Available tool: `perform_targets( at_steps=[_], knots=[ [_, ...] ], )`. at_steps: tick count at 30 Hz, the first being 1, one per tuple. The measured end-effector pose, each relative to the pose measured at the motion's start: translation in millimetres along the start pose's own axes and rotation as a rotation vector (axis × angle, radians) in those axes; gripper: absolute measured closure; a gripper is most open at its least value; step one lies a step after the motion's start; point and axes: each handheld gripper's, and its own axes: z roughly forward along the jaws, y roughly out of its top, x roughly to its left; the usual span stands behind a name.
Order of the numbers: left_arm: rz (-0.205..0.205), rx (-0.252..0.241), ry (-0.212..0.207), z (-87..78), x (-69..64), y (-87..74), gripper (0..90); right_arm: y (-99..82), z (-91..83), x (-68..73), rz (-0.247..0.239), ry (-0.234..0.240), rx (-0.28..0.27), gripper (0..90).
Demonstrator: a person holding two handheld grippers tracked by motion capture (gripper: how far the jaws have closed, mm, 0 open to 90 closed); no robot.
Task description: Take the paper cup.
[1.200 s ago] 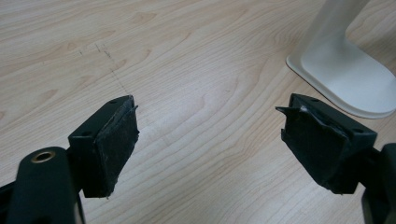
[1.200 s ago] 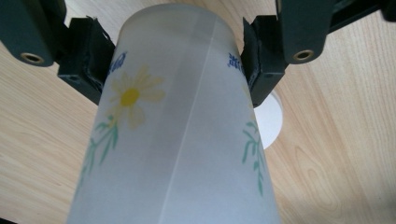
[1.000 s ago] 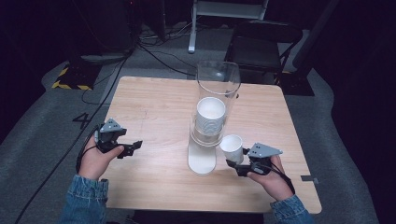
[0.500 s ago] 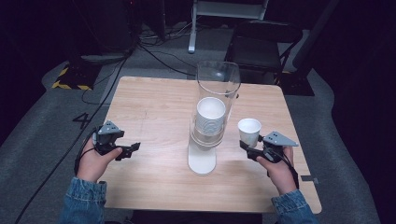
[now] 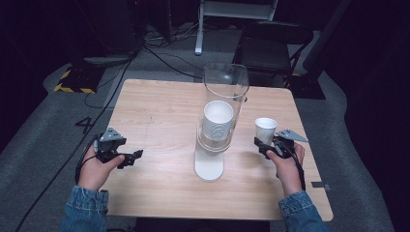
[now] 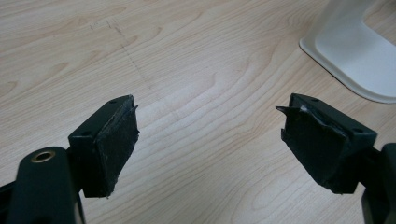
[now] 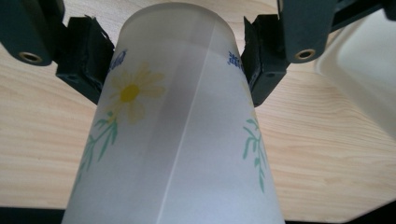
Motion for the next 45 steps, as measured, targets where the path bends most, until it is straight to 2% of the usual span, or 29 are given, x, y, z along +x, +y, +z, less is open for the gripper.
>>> perform_targets(
  at_steps=[4,8,16,33,45],
  knots=[
    [0.0,-0.001,0.005,-0.1,0.2,-0.8,18.2,-2.9,9.4,-1.7,-0.001,-0.012,0.02,34.4],
    [0.001,0.002,0.003,0.8,-0.9,-0.9,18.2,-7.6,19.1,-3.5,-0.013,-0.017,0.011,34.2],
    [-0.004,0.002,0.0,1.3,-0.4,-1.3,18.2,-14.5,31.9,-2.6,-0.043,-0.009,0.038,34.1],
    [-0.002,0.0,0.002,0.5,-0.2,-1.4,18.2,-23.5,39.8,3.1,-0.095,-0.006,0.142,34.1],
    [-0.002,-0.001,0.0,0.6,-0.5,-1.1,18.2,-26.3,40.3,2.6,-0.106,0.006,0.173,33.4]
  ],
)
